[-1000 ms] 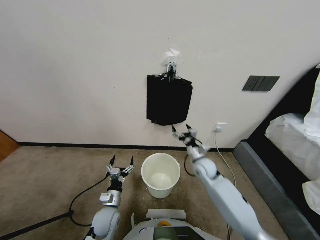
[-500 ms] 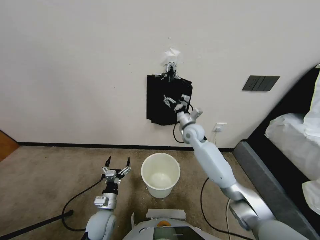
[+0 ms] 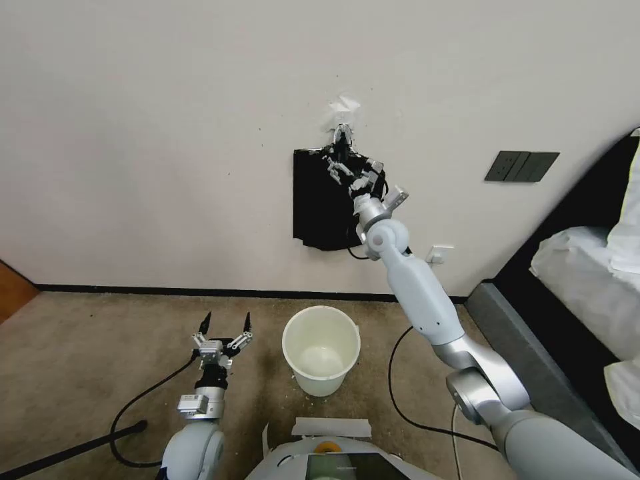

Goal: Place a trash bag onto the trash bin.

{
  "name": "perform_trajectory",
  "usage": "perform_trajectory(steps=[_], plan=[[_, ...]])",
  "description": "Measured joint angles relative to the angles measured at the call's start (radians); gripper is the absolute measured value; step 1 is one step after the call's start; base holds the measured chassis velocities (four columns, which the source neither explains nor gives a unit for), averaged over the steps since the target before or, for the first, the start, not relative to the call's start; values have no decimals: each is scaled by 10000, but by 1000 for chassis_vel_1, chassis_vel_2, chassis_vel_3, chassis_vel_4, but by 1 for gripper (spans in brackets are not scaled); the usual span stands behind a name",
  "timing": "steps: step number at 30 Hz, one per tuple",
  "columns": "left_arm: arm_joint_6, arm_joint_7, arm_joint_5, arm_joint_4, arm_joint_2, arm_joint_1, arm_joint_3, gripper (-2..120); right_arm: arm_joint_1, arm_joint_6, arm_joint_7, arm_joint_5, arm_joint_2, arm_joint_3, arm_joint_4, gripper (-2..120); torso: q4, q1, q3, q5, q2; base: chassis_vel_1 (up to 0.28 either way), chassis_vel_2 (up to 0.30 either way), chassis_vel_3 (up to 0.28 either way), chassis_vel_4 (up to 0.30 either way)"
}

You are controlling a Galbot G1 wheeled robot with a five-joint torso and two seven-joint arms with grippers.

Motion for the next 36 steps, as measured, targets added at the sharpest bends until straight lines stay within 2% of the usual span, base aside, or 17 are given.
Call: perform_trajectory(steps=[9, 18, 22, 25, 26, 27, 31, 32, 35, 36], plan=[[0, 0, -135, -24, -6, 87, -262, 100, 147, -11, -652, 201, 200, 1, -327, 100, 1, 0, -1, 0, 0, 0, 0, 0, 0], [-1, -14, -156, 12, -23, 81, -291, 100, 207, -112, -807, 1120, 385, 437, -551, 96, 0, 0, -1, 0, 1, 0, 0, 0, 0], [0, -29, -169, 26, 2, 54, -306, 100, 216, -126, -839, 1151, 478, 485, -735, 78, 1, 0, -1, 0, 1, 0, 0, 0, 0], [1, -33, -173, 29, 2, 48, -308, 100, 216, -126, -852, 1151, 491, 486, -770, 74, 1, 0, 0, 0, 1, 0, 0, 0, 0], [1, -36, -176, 35, -3, 46, -308, 100, 216, -125, -880, 1148, 547, 508, -856, 63, 1, 0, -1, 0, 0, 0, 0, 0, 0], [1, -36, -176, 35, -3, 46, -308, 100, 216, -125, -880, 1148, 547, 508, -856, 63, 1, 0, -1, 0, 0, 0, 0, 0, 0], [1, -44, -179, 58, -31, 50, -318, 100, 221, -117, -894, 1147, 616, 575, -929, 45, 2, 0, -1, 0, 1, 0, 0, 0, 0], [1, -44, -179, 58, -31, 50, -318, 100, 221, -117, -894, 1147, 616, 575, -929, 45, 2, 0, -1, 0, 1, 0, 0, 0, 0], [-4, -51, -183, 72, -33, 58, -343, 100, 193, -111, -928, 1138, 623, 661, -941, 31, 2, 0, -1, 0, 0, 0, 0, 0, 0], [-4, -51, -183, 72, -33, 58, -343, 100, 193, -111, -928, 1138, 623, 661, -941, 31, 2, 0, -1, 0, 0, 0, 0, 0, 0]])
